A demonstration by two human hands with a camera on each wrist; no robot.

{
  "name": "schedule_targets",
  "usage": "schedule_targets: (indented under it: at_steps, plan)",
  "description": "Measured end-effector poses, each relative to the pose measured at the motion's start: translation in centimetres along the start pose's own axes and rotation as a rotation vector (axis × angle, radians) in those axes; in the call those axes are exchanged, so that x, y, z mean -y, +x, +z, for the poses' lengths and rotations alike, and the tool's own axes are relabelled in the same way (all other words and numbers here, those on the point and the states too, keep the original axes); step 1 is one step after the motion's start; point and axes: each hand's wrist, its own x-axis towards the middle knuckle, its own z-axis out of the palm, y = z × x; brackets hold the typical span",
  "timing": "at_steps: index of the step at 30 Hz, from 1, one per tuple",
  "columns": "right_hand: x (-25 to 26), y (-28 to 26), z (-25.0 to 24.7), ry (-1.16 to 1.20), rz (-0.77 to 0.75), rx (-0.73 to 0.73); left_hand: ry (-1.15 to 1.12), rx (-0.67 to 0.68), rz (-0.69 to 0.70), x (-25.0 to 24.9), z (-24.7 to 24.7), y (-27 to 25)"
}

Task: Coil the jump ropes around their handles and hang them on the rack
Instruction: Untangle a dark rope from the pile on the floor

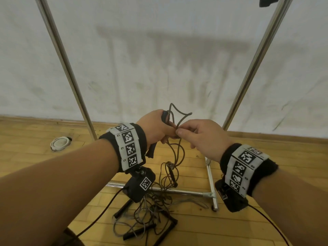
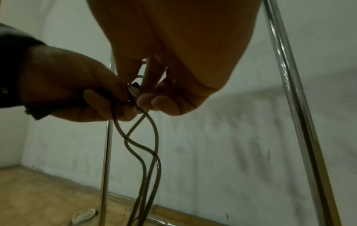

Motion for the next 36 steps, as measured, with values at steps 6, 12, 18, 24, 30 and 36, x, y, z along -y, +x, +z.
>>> schedule_targets:
  at_steps: [6, 12, 18, 24, 30, 36]
  plan:
    - [1.0, 0.3, 0.0, 0.119, -0.001, -0.118, 0.063, 0.051, 0.075, 0.3, 0.4, 0.0]
    - [3.2, 1.0, -4.7, 1.033, 0.085, -0.281, 0.363, 0.197, 0.109, 1.3, 1.9, -0.7]
    - [0.6, 0.6, -4.4, 0.852, 0.271, -0.211, 0.138, 0.063, 0.087, 0.8, 1.6, 0.0]
    - [-1.6, 0.1, -1.7, 0.29, 0.408, 0.111, -0.056, 0.05, 0.046, 1.0, 1.3, 0.7]
    - [-1.0, 0.0, -0.9, -0.075, 0.161, 0.041, -0.144, 0.091, 0.02, 0.7, 1.5, 0.4]
    - [-0.4, 0.4, -0.5, -0.085, 0.098, -0.101, -0.023, 0.108, 0.067, 0.4, 1.5, 0.6]
